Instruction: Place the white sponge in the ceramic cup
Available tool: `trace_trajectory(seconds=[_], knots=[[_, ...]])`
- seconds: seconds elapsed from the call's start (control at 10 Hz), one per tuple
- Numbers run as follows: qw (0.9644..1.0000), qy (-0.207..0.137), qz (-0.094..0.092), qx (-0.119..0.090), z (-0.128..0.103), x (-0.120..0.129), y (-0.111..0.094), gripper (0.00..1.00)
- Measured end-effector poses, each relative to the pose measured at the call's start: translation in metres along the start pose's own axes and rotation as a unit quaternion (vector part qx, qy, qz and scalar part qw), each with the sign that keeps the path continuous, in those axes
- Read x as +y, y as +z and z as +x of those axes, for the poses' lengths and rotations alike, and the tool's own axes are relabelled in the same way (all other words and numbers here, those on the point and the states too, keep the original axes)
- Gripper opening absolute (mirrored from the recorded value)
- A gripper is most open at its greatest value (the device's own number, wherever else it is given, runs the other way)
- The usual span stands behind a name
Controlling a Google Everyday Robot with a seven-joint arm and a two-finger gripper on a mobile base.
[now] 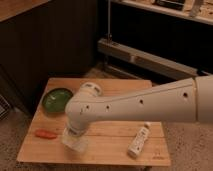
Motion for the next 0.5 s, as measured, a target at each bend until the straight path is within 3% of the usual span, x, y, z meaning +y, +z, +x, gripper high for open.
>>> trace_trajectory(seconds=[0.2, 0.5], knots=[[0.9991, 0.003, -0.027, -0.033, -0.018, -0.003, 0.001, 0.00], [0.9976, -0.006, -0.047, -0.051, -0.029, -0.002, 0.002, 0.00]])
